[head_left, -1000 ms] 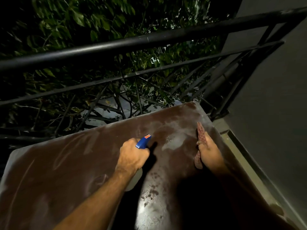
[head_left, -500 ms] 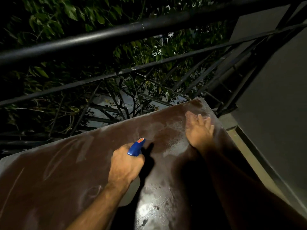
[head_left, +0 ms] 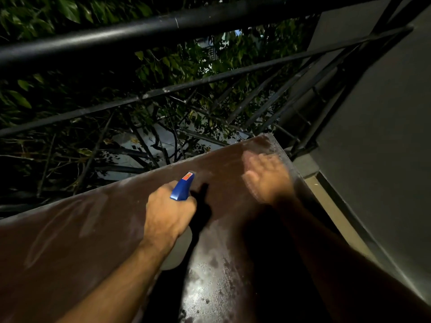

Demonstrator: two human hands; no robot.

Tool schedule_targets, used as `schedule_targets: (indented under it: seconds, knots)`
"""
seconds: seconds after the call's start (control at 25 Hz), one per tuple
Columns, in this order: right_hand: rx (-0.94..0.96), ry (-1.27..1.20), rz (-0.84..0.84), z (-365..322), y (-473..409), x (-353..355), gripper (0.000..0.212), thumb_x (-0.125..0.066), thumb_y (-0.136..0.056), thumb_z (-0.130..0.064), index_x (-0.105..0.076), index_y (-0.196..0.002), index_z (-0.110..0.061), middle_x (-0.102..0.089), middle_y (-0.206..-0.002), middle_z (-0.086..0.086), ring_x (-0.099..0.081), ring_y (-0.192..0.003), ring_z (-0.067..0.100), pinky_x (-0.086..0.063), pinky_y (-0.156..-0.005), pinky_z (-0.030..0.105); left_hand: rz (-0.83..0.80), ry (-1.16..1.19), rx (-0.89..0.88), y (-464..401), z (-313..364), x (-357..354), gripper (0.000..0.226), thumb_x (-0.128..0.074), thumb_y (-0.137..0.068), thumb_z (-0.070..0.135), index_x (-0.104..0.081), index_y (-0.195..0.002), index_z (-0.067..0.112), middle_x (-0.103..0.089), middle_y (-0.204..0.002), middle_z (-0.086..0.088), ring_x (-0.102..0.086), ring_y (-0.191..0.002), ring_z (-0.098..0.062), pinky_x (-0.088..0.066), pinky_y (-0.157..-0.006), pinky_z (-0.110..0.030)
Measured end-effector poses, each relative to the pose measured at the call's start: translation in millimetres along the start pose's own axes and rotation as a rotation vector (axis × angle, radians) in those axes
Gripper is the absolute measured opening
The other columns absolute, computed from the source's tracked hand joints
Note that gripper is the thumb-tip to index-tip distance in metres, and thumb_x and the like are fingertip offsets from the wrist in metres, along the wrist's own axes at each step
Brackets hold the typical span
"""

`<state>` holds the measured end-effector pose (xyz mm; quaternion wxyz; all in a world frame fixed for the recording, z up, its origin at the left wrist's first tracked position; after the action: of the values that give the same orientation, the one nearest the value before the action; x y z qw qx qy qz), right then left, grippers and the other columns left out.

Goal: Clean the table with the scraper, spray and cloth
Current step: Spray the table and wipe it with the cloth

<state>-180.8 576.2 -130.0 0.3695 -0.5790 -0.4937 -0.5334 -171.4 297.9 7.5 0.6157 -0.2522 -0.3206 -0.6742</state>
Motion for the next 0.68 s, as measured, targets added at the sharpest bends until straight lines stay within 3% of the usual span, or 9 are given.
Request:
schedule_targets:
  seconds: [0.08, 0.16, 0.28, 0.4, 0.48, 0.6, 0.68]
  knots:
    - [-0.219, -0.090, -0.011, 25.3, -2.7, 11.6, 0.061, -0.016, -0.099, -0.063, -0.021, -0.154, -0.039, -0.016, -0.165, -0.001, -0.003, -0.151, 0.034, 0.008, -0.119, 0.058, -0.004, -0.023, -0.030, 0.8, -1.8, -2.9, 0.011, -0.063, -0.075, 0.016, -0.054, -0.070, 0.015, -0.060, -0.064, -0.002, -0.057, -0.066, -0.028, -0.037, -0.055, -0.032]
    - [-0.184, -0.080, 0.003, 4.5, 9.9, 14.2, 0.061, -0.025, -0.097, -0.062, -0.026, -0.153, -0.039, -0.018, -0.164, 0.000, -0.001, -0.151, 0.037, 0.017, -0.114, 0.052, -0.022, -0.062, -0.034, 2.2, -7.7, -2.9, 0.012, -0.067, -0.079, 0.027, -0.056, -0.081, 0.022, -0.063, -0.072, 0.003, -0.059, -0.071, -0.026, -0.044, -0.062, -0.034]
    - [0.192, -0.038, 0.041, -51.2, 49.2, 3.9, 0.062, -0.038, -0.086, -0.065, -0.054, -0.139, -0.036, -0.043, -0.153, 0.002, -0.030, -0.143, 0.043, 0.002, -0.116, 0.055, -0.058, -0.161, -0.063, -2.1, -10.3, -1.6, 0.019, -0.069, -0.084, 0.042, -0.059, -0.089, 0.027, -0.067, -0.080, 0.004, -0.062, -0.081, -0.029, -0.050, -0.073, -0.037]
    - [0.357, -0.079, 0.045, -82.0, 92.2, -7.3, 0.056, -0.048, -0.084, -0.059, -0.058, -0.133, -0.036, -0.051, -0.147, -0.002, -0.040, -0.137, 0.041, -0.020, -0.117, 0.058, -0.116, -0.208, -0.065, -12.0, -6.1, -6.6, 0.031, -0.067, -0.086, 0.039, -0.049, -0.066, 0.023, -0.062, -0.069, -0.003, -0.063, -0.079, -0.037, -0.047, -0.066, -0.037]
    - [0.374, -0.135, -0.002, -80.8, 114.5, -5.6, 0.055, -0.051, -0.083, -0.058, -0.056, -0.134, -0.037, -0.049, -0.148, -0.004, -0.040, -0.138, 0.037, -0.021, -0.115, 0.055, -0.135, -0.265, -0.073, -17.1, -3.9, -11.3, 0.035, -0.065, -0.086, 0.043, -0.048, -0.064, 0.020, -0.063, -0.070, -0.007, -0.063, -0.076, -0.037, -0.044, -0.064, -0.036]
    - [0.330, -0.122, 0.044, -50.7, 91.8, -4.6, 0.054, -0.051, -0.087, -0.055, -0.059, -0.135, -0.031, -0.052, -0.146, 0.000, -0.042, -0.137, 0.037, -0.027, -0.114, 0.059, -0.173, -0.230, -0.052, -23.7, -5.8, -12.4, 0.026, -0.065, -0.085, 0.042, -0.058, -0.070, 0.021, -0.069, -0.068, -0.004, -0.066, -0.073, -0.030, -0.052, -0.067, -0.037]
    - [0.117, -0.097, 0.114, -24.6, 41.7, 5.8, 0.056, -0.043, -0.094, -0.055, -0.051, -0.143, -0.031, -0.045, -0.152, 0.003, -0.029, -0.144, 0.039, -0.010, -0.118, 0.061, -0.181, -0.208, -0.042, -28.3, -7.4, -13.2, 0.019, -0.064, -0.085, 0.039, -0.061, -0.076, 0.023, -0.072, -0.068, -0.003, -0.068, -0.073, -0.027, -0.055, -0.071, -0.039]
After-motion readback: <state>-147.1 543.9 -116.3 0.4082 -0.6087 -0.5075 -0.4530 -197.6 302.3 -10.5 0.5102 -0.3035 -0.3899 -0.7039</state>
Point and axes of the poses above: each hand's wrist, its own y-axis away from the middle knuckle, its own x-axis out of the back of the hand, z = x × y, the point moved 1 cm from there along -y, towards the middle knuckle
